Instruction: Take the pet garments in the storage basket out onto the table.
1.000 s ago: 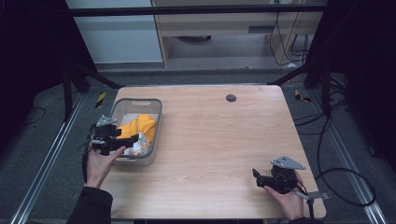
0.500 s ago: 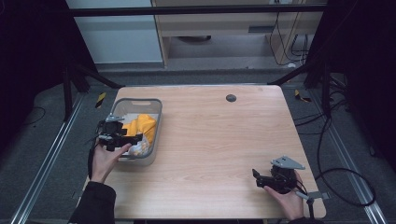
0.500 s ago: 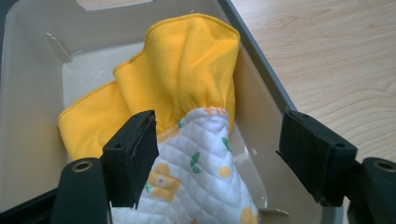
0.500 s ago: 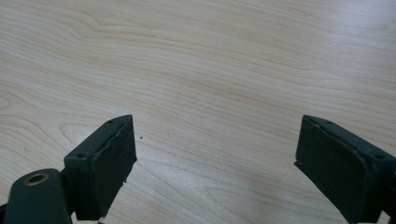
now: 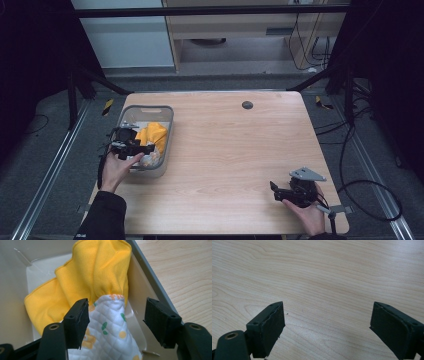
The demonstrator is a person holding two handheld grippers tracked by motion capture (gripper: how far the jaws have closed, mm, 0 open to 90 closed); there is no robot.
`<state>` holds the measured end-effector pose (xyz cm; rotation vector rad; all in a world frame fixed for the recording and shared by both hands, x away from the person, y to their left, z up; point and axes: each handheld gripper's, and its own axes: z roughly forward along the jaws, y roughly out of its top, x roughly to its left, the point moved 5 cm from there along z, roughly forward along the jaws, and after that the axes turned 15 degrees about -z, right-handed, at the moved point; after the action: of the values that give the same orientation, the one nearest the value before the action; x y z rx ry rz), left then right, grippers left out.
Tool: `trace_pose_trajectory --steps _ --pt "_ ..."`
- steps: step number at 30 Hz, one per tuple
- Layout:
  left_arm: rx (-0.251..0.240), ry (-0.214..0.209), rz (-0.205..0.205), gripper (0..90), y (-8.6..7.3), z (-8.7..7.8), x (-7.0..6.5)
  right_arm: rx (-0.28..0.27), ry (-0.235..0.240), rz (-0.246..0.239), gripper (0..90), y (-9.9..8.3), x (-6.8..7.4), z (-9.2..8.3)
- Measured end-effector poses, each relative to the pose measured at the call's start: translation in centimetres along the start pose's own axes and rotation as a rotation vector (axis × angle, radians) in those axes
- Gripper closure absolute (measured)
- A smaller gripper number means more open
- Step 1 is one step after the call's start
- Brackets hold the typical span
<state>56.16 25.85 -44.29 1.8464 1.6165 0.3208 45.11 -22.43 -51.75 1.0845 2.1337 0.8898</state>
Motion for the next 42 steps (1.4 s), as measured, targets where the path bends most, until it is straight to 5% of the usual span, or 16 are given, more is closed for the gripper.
trace_pose_trajectory --steps 30,37,42 --pt "0.144 0.055 -0.011 59.6 -0.5 2.6 0.5 0.010 0.016 0.008 11.9 -0.1 0.1 0.2" --pt "0.161 0.068 -0.021 76.3 -0.6 2.5 0.7 0.013 0.021 0.011 11.9 -0.1 0.1 0.1" --pt "0.176 0.083 -0.022 80.1 -0.4 2.5 0.7 0.012 0.021 0.014 11.9 -0.1 0.1 0.1"
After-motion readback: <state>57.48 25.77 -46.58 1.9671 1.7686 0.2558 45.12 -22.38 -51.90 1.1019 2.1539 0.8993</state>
